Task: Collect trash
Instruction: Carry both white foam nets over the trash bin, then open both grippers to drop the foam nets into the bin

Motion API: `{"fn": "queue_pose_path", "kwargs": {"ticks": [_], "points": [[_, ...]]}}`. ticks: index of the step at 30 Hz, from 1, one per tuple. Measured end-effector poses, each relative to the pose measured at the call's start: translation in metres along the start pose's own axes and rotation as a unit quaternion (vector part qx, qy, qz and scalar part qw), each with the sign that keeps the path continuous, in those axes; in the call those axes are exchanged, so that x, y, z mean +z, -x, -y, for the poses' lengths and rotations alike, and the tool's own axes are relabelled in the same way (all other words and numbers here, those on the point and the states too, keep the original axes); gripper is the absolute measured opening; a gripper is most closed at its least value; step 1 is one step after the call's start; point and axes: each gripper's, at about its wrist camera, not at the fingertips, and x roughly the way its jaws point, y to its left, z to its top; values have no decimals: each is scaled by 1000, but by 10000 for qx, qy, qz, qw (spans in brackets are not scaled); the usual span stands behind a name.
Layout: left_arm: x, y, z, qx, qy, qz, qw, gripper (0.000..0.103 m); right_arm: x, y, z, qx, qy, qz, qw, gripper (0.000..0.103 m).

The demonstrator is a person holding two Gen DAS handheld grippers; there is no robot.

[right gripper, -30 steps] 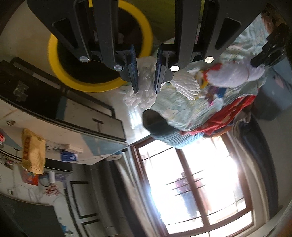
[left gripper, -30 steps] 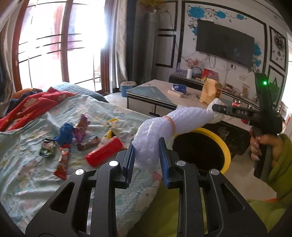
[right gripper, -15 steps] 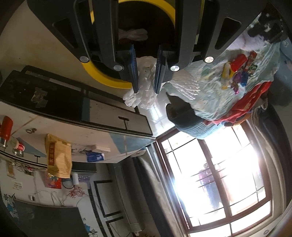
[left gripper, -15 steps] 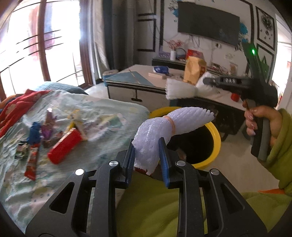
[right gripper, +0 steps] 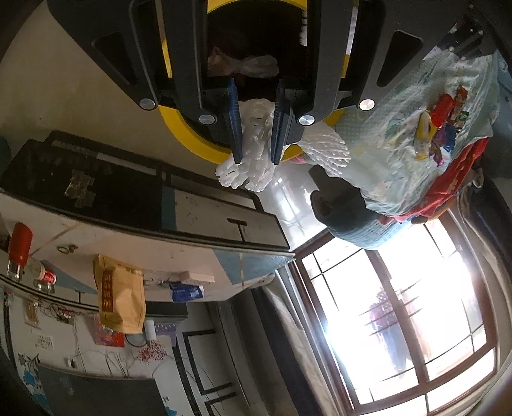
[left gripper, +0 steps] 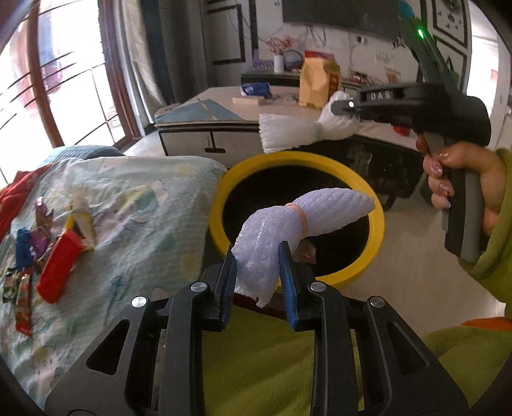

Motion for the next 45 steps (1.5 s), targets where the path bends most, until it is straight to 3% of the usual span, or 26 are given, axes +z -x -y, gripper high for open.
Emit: {"fn": "queue_pose_path", "kwargs": {"ticks": [14, 19, 21, 23, 26, 28, 31, 38, 45], "points": [[14, -45, 12, -219, -108, -400, 9989, 21, -9, -25, 17, 60, -187, -422, 9989, 19], [18, -58, 13, -285, 75, -425, 9987, 25, -12, -30, 24, 165, -372, -582, 9975, 30], [16, -57, 12, -334, 129, -363, 9987, 34, -12, -31, 26, 202, -420, -598, 9971, 34], [15, -53, 9, -341, 204, -293, 9988, 53, -13, -32, 26, 209, -423, -586, 9972, 44], [16, -46, 1, -403, 424, -118, 9982, 69, -13, -31, 27, 212, -468, -545, 9972, 47], [16, -40, -5, -406, 591, 8, 9974, 88, -12, -30, 27, 180, -472, -520, 9974, 49], [16, -30, -9, -431, 714, 188, 9963, 92, -11, -25, 26, 135, -487, -438, 9978, 59], [18, -11, -15, -258, 810, 488, 9952, 92, -8, -16, 19, 82, -395, -307, 9987, 69], [18, 9, -31, 64, 1065, 713, 9917, 92, -4, -3, 3, 178, -189, -151, 9995, 71]]}}
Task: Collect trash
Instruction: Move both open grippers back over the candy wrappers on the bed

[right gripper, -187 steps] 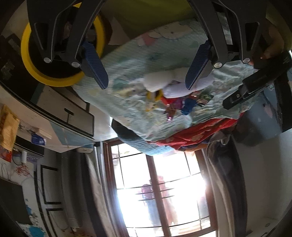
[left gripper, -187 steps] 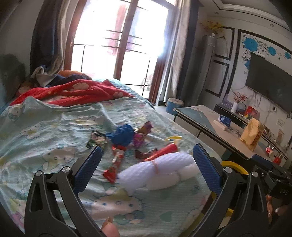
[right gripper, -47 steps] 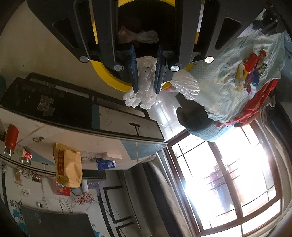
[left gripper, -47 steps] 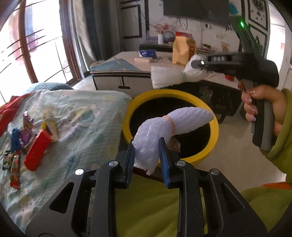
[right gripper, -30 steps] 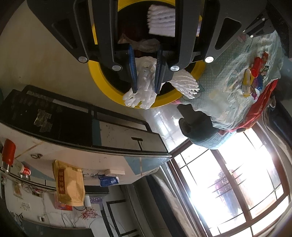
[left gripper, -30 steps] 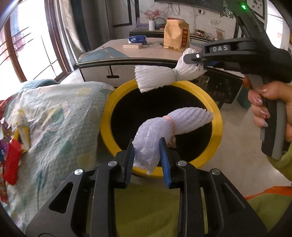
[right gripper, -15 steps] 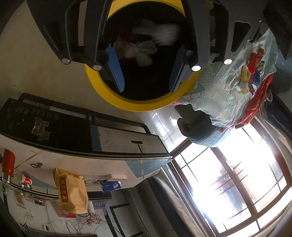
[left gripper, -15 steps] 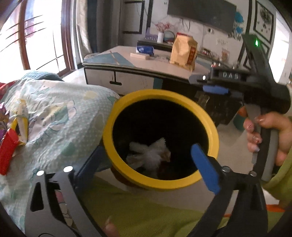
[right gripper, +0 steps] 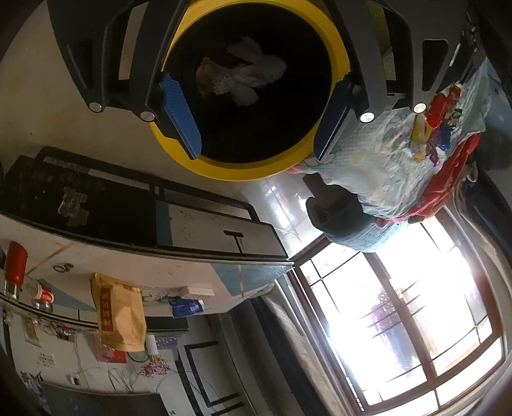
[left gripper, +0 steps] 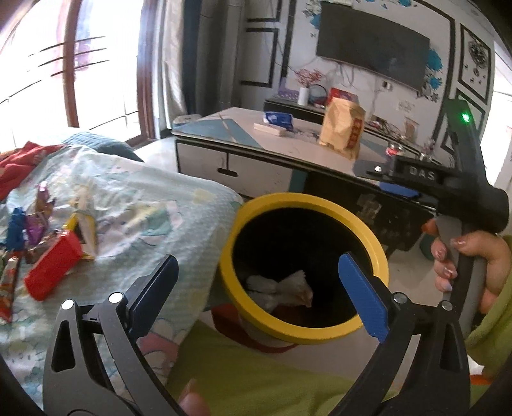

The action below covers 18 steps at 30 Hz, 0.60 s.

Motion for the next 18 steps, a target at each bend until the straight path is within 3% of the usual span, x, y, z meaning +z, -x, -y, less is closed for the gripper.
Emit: {"fn": "queue_pose_path", "kwargs": {"ticks": [18], "points": [[4, 54, -50, 859, 401, 668, 9933, 92, -3, 32, -59, 483, 546, 348, 9967, 73]]}}
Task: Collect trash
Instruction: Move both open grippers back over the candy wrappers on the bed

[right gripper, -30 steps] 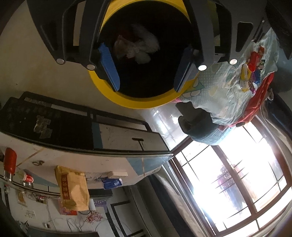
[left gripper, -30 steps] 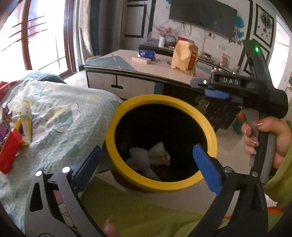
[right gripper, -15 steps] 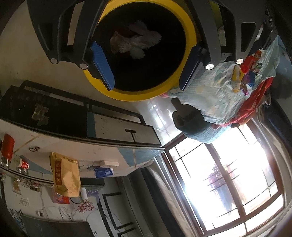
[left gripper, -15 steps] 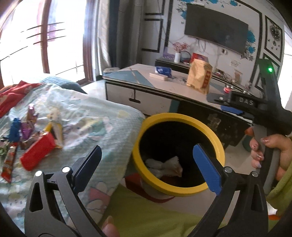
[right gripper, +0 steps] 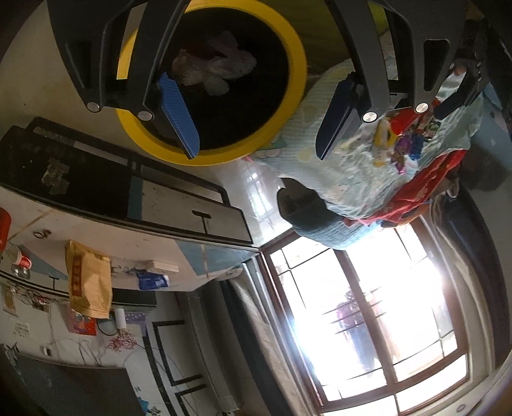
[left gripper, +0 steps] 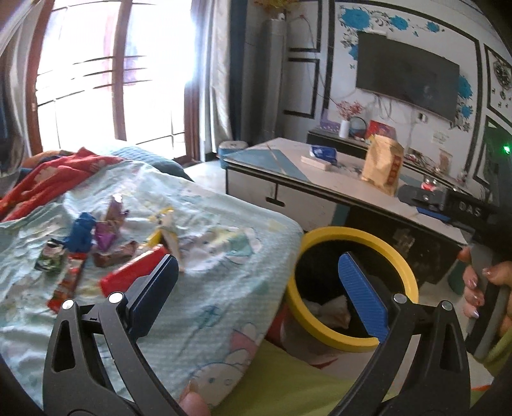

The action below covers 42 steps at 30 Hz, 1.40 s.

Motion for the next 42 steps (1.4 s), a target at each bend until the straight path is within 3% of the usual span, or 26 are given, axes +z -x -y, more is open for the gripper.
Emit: {"fn": "queue_pose_path", "kwargs": {"ticks": [10, 29, 42], "points": [[5, 18, -39, 427, 371, 241, 9981, 92, -6, 7, -46, 405, 470, 60, 9981, 80], [4, 40, -115, 1162, 1047, 407, 9869, 92, -30, -8, -139, 1173, 1444, -373, 9818, 80], [-6, 43, -177, 1452, 1624, 82, 9759, 92, -44, -38, -201, 1581, 2116, -747, 9616, 80]]}}
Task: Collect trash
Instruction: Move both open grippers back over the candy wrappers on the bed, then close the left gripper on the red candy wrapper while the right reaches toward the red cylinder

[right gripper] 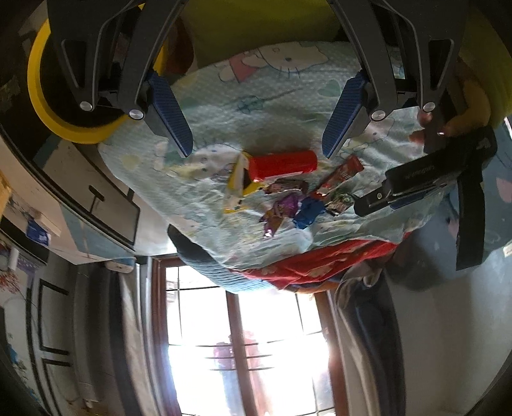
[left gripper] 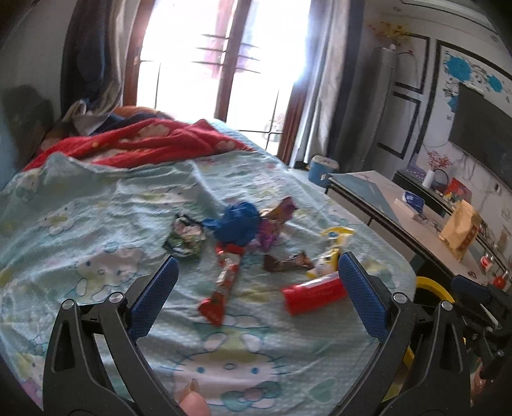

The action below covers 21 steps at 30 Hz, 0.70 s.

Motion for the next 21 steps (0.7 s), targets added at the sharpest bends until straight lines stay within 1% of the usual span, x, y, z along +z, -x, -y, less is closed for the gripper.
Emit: {"fn": "queue_pose_path", "kwargs": {"ticks": [5, 7, 8, 10, 12, 17, 21], "points": [[0, -8, -25, 34, 207, -207, 9996, 91, 7, -27, -7, 147, 278, -232, 9992, 80], [-3, -14, -33, 13, 286, -315, 9991, 83, 9, -39, -9, 231, 418, -317, 9984, 80], [-4, -16, -35, -6, 313, -364, 9989, 82, 10, -47, -10, 301, 503, -403, 9975, 80], [-7, -22, -40, -69, 365, -477, 9982, 75, 12, -60, -13, 295, 649, -538, 9960, 80], [-9, -27, -42, -121, 368, -572, 9976, 70, 15, -69, -16, 375, 837, -591, 9940, 80], [-18, -44, -44, -295, 401, -868, 9950, 63, 17, -96, -23, 447, 1373, -813, 9862, 80], [-24, -55, -45, -412, 437, -1032, 9928, 57, 17, -114, -22, 456, 1531, -927, 9828, 80]]}}
